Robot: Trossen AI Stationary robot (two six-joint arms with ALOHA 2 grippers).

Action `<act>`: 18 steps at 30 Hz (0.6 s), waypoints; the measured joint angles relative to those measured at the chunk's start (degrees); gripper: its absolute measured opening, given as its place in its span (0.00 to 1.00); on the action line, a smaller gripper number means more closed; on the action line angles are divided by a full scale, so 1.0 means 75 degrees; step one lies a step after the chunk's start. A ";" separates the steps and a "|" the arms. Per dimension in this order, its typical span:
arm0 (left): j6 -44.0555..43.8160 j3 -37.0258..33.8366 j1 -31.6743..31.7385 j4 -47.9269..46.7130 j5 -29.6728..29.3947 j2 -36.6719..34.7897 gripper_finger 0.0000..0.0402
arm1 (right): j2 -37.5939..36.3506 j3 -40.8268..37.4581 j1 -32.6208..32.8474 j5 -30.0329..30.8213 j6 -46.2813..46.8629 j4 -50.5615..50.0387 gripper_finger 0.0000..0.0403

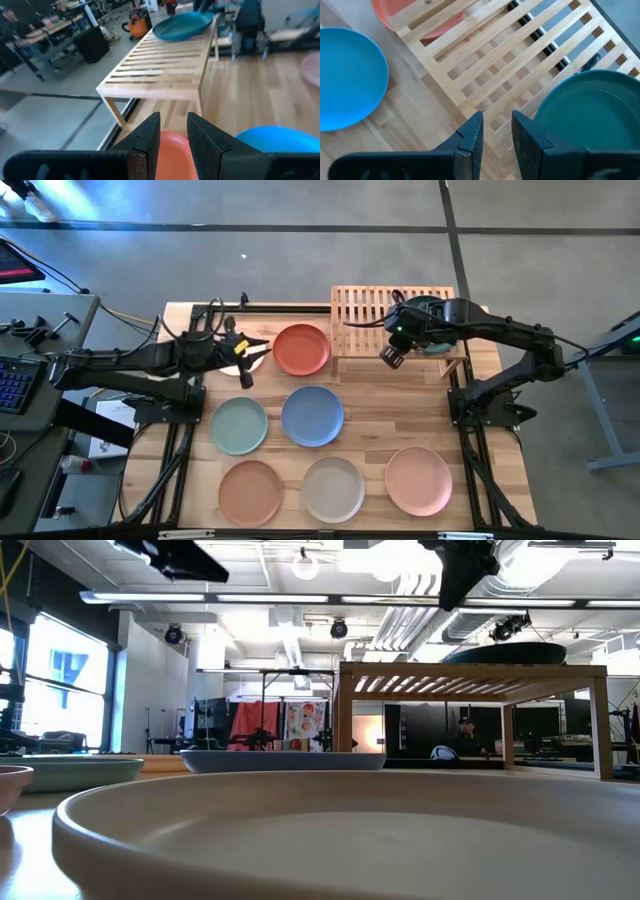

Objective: Place and stack plates onto a shelf
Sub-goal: Stack the orange plate on top of the dark green plate on the shelf

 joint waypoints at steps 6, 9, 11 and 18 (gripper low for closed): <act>-0.1433 0.0736 0.0109 -0.0929 0.0612 0.0003 0.22 | 0.0000 0.0000 0.0001 -0.0003 0.0000 0.0000 0.19; -0.1499 0.0980 0.0112 -0.1232 0.0710 0.0030 0.22 | 0.0000 0.0000 0.0001 0.0000 0.0003 0.0002 0.19; -0.1209 0.1097 0.0148 -0.1309 0.0713 0.0104 0.22 | 0.0000 0.0000 0.0001 0.0000 0.0003 0.0003 0.19; 0.1238 0.1166 0.0573 -0.1359 0.1232 0.0731 0.22 | 0.0000 0.0000 0.0001 0.0003 0.0003 0.0010 0.19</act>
